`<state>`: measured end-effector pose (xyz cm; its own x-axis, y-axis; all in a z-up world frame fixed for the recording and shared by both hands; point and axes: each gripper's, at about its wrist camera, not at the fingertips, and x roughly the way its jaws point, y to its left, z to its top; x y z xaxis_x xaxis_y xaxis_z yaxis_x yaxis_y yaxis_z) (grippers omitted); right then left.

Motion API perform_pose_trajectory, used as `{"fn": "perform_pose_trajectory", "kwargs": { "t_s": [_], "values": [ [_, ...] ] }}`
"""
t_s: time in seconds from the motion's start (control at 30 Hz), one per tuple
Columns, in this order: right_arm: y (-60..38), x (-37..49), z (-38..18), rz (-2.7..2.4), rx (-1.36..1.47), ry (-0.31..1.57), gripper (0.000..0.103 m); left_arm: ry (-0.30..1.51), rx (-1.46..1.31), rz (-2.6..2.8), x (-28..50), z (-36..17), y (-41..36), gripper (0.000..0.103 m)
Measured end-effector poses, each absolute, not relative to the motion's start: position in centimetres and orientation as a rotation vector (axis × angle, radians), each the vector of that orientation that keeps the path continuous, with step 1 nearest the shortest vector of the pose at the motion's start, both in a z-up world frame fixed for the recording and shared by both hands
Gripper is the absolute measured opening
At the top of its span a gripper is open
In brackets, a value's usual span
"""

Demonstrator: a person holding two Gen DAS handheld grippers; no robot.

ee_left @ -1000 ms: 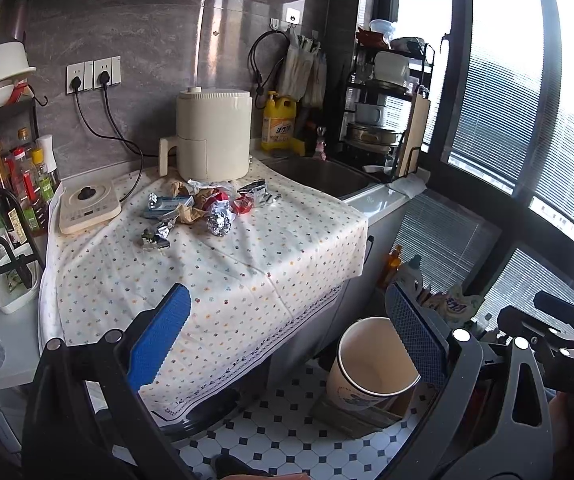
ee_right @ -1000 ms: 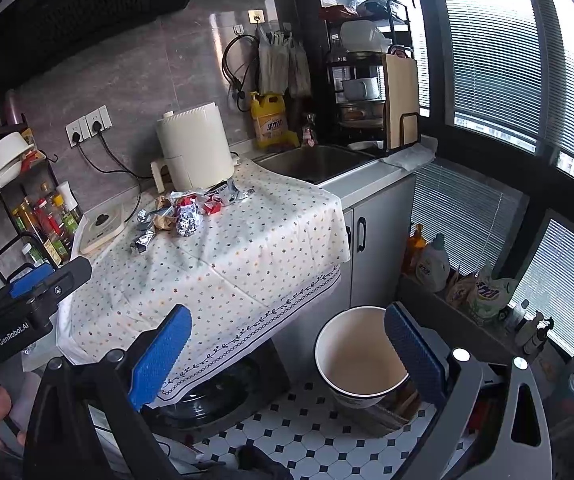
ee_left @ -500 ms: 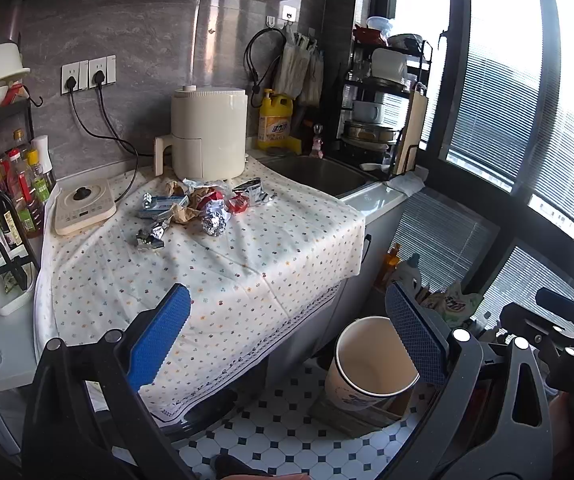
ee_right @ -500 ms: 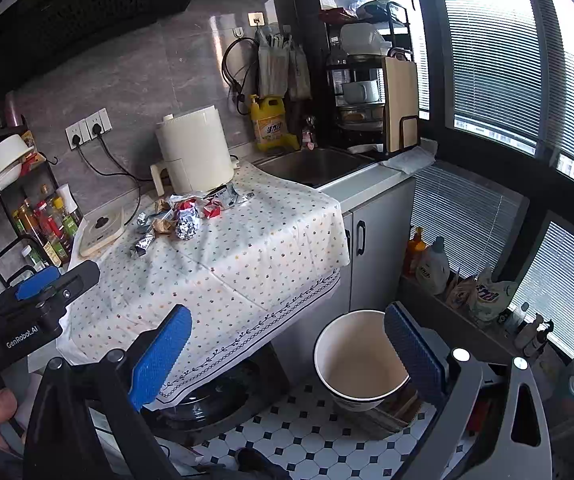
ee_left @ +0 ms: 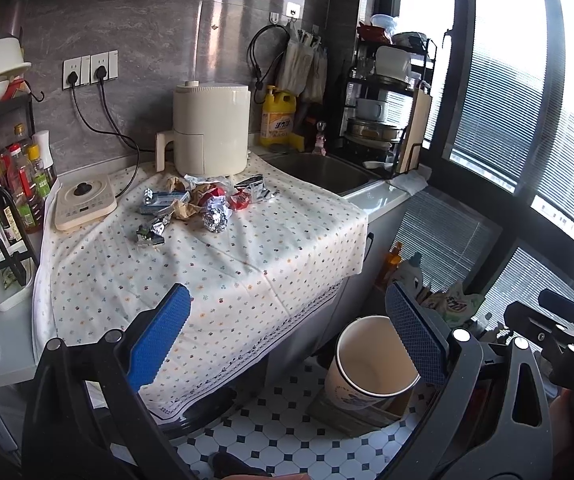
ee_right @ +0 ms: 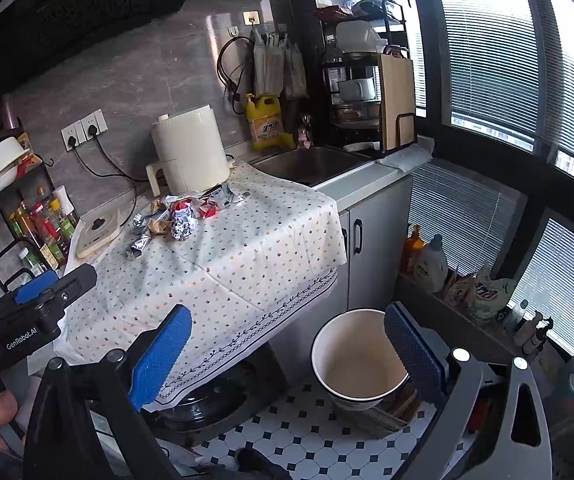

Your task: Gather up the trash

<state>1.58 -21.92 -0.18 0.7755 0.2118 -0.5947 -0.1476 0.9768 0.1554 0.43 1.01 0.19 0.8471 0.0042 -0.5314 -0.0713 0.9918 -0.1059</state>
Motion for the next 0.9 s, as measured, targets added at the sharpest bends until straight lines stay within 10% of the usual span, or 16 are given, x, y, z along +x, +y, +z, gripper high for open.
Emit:
{"fn": "perform_pose_trajectory", "kwargs": {
  "t_s": [0.9],
  "values": [
    [-15.1, 10.1, -1.4, 0.266, 0.05, 0.72, 0.095, 0.602, -0.2, 0.138, 6.7, -0.6, 8.7, 0.097]
  ]
}}
